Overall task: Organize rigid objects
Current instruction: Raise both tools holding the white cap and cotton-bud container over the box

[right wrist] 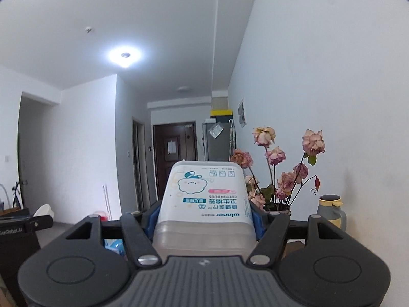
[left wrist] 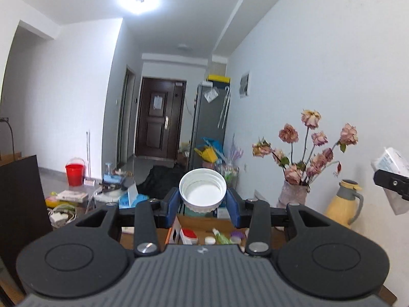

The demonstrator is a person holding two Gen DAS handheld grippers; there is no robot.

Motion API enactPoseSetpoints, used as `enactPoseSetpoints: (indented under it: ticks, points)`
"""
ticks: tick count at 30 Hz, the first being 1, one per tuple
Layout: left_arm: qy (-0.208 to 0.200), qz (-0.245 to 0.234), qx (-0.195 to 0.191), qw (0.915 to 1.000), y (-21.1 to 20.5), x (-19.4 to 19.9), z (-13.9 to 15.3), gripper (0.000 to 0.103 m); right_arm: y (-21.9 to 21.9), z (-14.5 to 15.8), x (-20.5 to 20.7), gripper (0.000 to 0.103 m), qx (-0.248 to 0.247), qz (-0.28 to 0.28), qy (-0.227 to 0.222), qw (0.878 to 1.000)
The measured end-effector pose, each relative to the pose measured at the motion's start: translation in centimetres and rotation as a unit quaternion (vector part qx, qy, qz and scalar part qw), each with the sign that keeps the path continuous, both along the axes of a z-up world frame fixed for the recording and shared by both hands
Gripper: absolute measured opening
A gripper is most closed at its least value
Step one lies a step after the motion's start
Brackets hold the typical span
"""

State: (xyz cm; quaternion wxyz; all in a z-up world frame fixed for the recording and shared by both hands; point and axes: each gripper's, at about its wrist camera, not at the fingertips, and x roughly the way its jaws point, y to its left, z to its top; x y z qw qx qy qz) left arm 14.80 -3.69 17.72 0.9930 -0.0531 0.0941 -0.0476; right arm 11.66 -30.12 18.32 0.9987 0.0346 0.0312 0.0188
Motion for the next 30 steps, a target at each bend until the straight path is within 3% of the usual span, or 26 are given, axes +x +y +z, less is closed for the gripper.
enactPoseSetpoints:
  ticks: [6,11,16,22,30]
  points:
    - [0.057,0.007,0.033,0.9978,-0.4,-1.8,-0.2,0.040,2.6,0.6,-1.2,0.065,-0.004,0.021,0.058,0.998]
    - [0.107,0.023,0.055,0.9925,-0.5,-0.9,-0.9,0.040,3.9,0.0,1.0,0.065,0.005,0.034,0.109,0.993]
    - [0.109,0.043,0.062,0.9912,-0.3,0.3,1.2,0.040,4.2,1.3,3.4,0.065,0.021,0.040,0.135,0.990]
    - [0.122,0.058,0.059,0.9891,-0.1,3.9,2.4,0.040,4.5,2.9,8.1,0.065,0.033,0.033,0.161,0.986]
    - [0.151,0.060,0.059,0.9849,-0.7,10.5,2.0,0.040,4.6,2.2,15.3,0.065,0.041,0.027,0.196,0.979]
